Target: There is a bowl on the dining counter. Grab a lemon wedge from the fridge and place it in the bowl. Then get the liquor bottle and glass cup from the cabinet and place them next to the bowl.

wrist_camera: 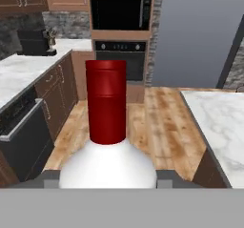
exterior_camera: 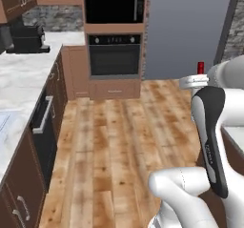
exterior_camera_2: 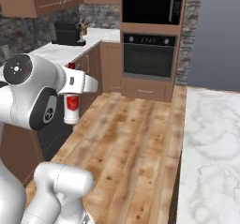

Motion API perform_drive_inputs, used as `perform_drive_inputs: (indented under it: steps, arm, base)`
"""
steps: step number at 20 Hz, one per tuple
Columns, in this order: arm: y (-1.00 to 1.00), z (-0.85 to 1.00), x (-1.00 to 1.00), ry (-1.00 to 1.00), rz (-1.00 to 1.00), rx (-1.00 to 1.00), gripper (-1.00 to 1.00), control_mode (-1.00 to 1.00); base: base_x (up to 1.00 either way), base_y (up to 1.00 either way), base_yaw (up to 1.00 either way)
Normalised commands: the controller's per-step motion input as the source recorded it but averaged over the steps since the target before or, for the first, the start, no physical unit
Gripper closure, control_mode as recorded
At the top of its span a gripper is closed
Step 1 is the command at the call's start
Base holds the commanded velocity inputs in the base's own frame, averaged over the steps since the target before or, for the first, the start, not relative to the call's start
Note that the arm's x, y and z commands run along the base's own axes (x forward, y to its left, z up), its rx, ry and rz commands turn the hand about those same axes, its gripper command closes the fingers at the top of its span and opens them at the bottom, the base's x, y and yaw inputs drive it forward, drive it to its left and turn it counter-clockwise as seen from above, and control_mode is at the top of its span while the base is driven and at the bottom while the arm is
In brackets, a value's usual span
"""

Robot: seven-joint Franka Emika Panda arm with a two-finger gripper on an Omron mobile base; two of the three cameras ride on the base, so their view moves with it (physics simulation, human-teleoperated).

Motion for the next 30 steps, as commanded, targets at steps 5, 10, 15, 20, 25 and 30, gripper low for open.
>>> perform_drive_inputs:
  steps: [5,10,15,20,25,30]
  arm:
    - [0.00,0.00,0.00,0.00,0.00,0.00,1.00,1.00]
    - [0.00,0.00,0.00,0.00,0.00,0.00,1.00,1.00]
    - [0.00,0.00,0.00,0.00,0.00,0.00,1.00,1.00]
    - [0.00,0.00,0.00,0.00,0.00,0.00,1.00,1.00]
    - [0.00,0.00,0.00,0.00,0.00,0.00,1.00,1.00]
    - [0.00,0.00,0.00,0.00,0.00,0.00,1.00,1.00]
  base:
    - [1.00,0.17,-0.34]
    - [1.00,0.17,-0.34]
    - [1.00,0.27,-0.34]
    - [1.00,0.41,-0.34]
    - [1.00,0.42,-0.35]
    - [1.00,0.42,-0.35]
